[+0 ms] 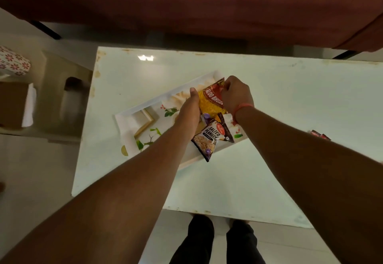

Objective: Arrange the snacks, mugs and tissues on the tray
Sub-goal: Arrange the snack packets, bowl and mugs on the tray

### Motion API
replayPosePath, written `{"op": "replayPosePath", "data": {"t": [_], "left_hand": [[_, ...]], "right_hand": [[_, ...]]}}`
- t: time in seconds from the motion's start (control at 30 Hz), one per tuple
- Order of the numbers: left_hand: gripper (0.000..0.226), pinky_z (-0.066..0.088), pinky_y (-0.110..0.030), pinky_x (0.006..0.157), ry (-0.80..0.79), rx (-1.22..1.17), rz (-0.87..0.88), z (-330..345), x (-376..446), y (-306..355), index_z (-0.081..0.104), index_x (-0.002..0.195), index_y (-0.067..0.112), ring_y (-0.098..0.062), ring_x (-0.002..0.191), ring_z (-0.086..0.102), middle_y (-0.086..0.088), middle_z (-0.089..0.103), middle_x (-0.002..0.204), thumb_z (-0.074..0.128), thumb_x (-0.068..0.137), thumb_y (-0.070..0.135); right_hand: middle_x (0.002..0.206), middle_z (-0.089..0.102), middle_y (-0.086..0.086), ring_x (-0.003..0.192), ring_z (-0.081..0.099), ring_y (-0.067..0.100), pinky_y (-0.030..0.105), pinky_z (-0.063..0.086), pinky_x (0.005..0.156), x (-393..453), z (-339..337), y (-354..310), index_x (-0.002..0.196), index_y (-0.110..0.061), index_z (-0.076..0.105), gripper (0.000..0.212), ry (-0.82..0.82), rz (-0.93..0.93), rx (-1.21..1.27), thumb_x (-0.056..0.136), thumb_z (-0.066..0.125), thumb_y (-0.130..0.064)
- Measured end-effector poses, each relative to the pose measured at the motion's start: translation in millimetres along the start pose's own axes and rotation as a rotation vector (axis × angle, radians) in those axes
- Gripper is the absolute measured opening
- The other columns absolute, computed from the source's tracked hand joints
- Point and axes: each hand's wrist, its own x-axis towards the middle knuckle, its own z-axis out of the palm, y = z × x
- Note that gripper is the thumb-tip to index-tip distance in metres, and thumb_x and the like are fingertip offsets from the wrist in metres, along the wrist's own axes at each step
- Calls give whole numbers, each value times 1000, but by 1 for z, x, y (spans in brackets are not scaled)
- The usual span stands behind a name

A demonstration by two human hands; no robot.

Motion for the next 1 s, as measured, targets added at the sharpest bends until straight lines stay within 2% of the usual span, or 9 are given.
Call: {"op": "replayPosePath", "data": {"t": [0.1, 0.23, 0.37, 0.5, 0.6, 0.73, 0.83, 0.93, 1.0], "left_hand": [[55, 51, -29, 74, 4, -92, 33, -1, 5, 13, 62, 83, 21, -11, 75, 64, 11, 70, 56, 25, 101, 57], [61, 52, -31, 79, -20, -76, 62, 7, 4, 28, 60, 119, 11, -19, 87, 67, -3, 69, 95, 23, 101, 57], [66, 46, -39, 98, 16, 67, 36, 10, 4, 24, 59, 126, 9, -29, 113, 61, -14, 66, 120, 23, 101, 58], [42, 48, -46, 95, 241, 288, 253, -8, -7, -11, 59, 122, 4, -35, 113, 57, -20, 59, 126, 39, 101, 34], [36, 48, -48, 92, 471, 255, 132, -15, -24, -55, 59, 119, 1, -38, 106, 55, -24, 53, 122, 46, 92, 21], [36, 48, -47, 99, 359, 21, -101, -3, -39, -94, 52, 124, 8, -33, 112, 58, -13, 58, 125, 55, 92, 24], [33, 51, -45, 98, 278, 11, -43, 3, -32, -94, 57, 125, 10, -30, 109, 64, -10, 66, 124, 53, 93, 21], [22, 56, -48, 91, 276, 36, 76, 4, -24, -87, 66, 111, 16, -26, 102, 68, -7, 71, 113, 52, 95, 17], [15, 57, -50, 88, 274, 20, 138, 3, -21, -84, 64, 102, 20, -25, 99, 68, -7, 71, 109, 53, 96, 12]], "right_hand": [[113, 67, 12, 100, 64, 29, 46, 56, 87, 13, -7, -12, 114, -15, 59, 19, 20, -29, 32, 97, 52, -22], [120, 65, 13, 107, 62, 28, 42, 55, 90, 34, -12, -21, 119, -12, 61, 25, 38, -39, -11, 96, 55, -20], [138, 51, 16, 124, 53, 32, 44, 47, 103, 34, -13, -12, 139, -9, 49, 44, 50, -92, -29, 97, 55, -22], [119, 58, 16, 104, 60, 32, 41, 51, 85, 0, -16, 20, 118, -9, 59, 29, 115, -140, 4, 97, 53, -27], [105, 60, 17, 94, 61, 35, 39, 49, 79, -34, -8, 45, 105, -7, 62, 31, 21, -95, -62, 97, 52, -35], [100, 66, 14, 90, 61, 31, 30, 43, 71, -58, 7, 59, 104, -10, 60, 42, -143, 89, 5, 93, 54, -50], [95, 65, 6, 83, 59, 22, 27, 37, 61, -61, 17, 58, 102, -14, 57, 39, -303, 121, 41, 91, 57, -52], [92, 65, 1, 75, 56, 15, 21, 36, 56, -61, 15, 55, 103, -14, 61, 30, -250, 72, 73, 93, 60, -42], [94, 67, 4, 79, 62, 20, 28, 47, 64, -58, 8, 54, 102, -11, 61, 29, -233, 74, 113, 92, 63, -38]]}}
